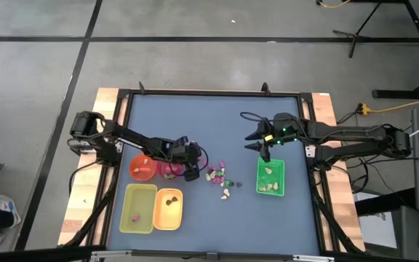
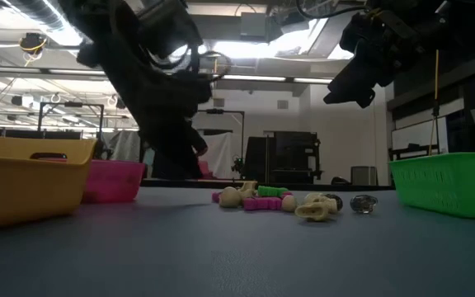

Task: Sort Halloween decoration
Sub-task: Put the pink skeleton toy into the light yellow bin

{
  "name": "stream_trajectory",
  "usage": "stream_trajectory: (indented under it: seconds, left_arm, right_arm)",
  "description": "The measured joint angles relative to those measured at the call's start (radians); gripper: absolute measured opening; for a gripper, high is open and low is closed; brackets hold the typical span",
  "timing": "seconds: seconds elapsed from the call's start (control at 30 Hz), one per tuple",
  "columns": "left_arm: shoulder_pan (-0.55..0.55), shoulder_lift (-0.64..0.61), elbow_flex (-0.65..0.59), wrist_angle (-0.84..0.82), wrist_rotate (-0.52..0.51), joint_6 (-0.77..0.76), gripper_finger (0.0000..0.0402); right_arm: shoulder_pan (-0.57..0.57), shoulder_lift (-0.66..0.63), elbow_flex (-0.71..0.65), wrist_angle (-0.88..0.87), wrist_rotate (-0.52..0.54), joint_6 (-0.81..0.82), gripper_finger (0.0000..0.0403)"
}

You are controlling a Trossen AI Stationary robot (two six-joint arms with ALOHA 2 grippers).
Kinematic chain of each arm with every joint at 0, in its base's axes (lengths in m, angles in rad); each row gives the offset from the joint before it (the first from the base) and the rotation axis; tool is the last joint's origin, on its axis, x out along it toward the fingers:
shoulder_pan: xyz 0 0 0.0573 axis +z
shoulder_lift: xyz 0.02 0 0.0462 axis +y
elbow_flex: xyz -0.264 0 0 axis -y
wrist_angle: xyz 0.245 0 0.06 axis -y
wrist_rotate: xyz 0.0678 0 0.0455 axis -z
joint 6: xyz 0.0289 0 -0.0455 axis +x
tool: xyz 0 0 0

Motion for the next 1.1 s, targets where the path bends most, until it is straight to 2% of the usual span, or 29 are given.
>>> stream_trajectory:
  seconds: [0.23, 0.37, 0.47, 0.6, 0.87, 0.97, 1.1]
  left_arm:
    - [-0.069, -0.153, 0.002, -0.102, 0.109, -0.076, 0.0018]
    - [-0.126, -0.274, 0.002, -0.195, 0.22, -0.157, 0.0018]
    - [-0.179, -0.364, 0.002, -0.297, 0.33, -0.259, 0.0018]
    - [-0.267, -0.454, 0.002, -0.432, 0.456, -0.47, 0.0018]
    - [-0.454, -0.503, 0.002, -0.605, 0.59, -0.859, 0.0018]
    - [-0.504, -0.503, 0.002, -0.653, 0.633, -0.942, 0.0018]
    - [-0.546, -0.503, 0.002, -0.693, 0.636, -1.047, 0.0018]
  right_arm:
    - [0.0, 0.0, 0.0, -0.002, 0.0, 0.001, 0.0177]
    - [0.0, 0.0, 0.0, -0.002, 0.0, 0.001, 0.0177]
    - [0.0, 0.0, 0.0, -0.004, 0.003, 0.001, 0.0177]
    - [0.0, 0.0, 0.0, -0.003, 0.009, 0.001, 0.0177]
    - [0.0, 0.0, 0.0, -0.003, 0.01, 0.001, 0.0177]
    - [0.0, 0.0, 0.0, -0.003, 0.01, 0.001, 0.0177]
    - [0.0, 0.0, 0.0, -0.003, 0.01, 0.001, 0.0177]
